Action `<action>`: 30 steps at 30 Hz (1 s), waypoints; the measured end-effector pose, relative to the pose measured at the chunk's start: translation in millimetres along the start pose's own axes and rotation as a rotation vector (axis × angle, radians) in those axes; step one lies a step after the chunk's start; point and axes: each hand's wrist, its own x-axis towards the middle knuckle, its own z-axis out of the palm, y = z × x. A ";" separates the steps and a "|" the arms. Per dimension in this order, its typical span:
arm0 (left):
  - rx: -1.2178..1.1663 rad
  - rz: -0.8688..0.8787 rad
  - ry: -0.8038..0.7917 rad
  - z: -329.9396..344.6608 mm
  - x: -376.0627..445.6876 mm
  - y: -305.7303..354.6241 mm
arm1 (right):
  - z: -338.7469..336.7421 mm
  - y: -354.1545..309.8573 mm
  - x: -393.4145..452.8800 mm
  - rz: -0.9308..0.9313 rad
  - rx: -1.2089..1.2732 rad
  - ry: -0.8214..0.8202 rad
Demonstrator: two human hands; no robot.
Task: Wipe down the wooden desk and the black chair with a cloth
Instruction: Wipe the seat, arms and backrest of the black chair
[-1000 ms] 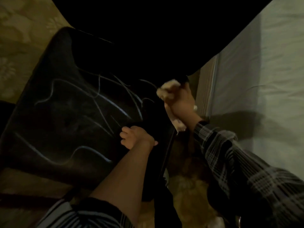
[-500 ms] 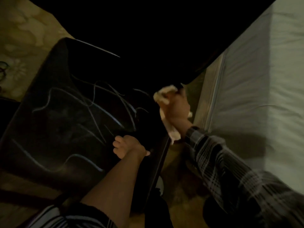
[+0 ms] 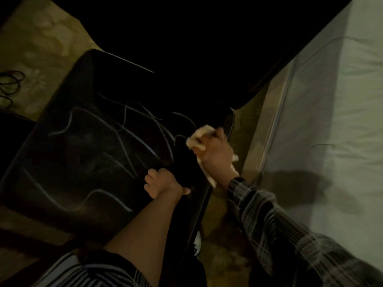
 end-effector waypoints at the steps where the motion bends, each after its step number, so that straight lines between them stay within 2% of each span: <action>1: -0.004 0.004 -0.011 0.9 1.6 -0.2 | -2.3 -1.8 12.2 0.022 -0.014 0.004; 4: -0.049 0.031 -0.041 0.3 5.7 -0.9 | 1.7 -9.9 24.5 0.089 -0.019 0.082; 7: -0.063 0.076 -0.020 1.1 2.6 -4.1 | 12.7 -12.6 -3.7 0.125 0.035 0.125; 12: -0.088 0.111 0.063 5.8 0.6 -7.7 | 29.8 -8.4 -82.9 0.020 0.016 0.003; 17: -0.091 0.120 0.034 5.5 4.2 -5.1 | 9.9 -9.2 -0.4 -0.120 -0.045 0.027; 21: -0.130 0.110 0.041 5.2 6.1 -1.1 | 4.6 -23.8 62.7 -0.047 -0.048 0.167; 24: -0.162 0.105 0.060 5.3 -0.1 2.3 | 6.5 -27.3 51.3 -0.031 -0.017 0.180; 30: -0.177 0.045 0.061 1.2 -2.2 10.9 | 10.6 -6.0 -6.8 -0.047 -0.016 0.038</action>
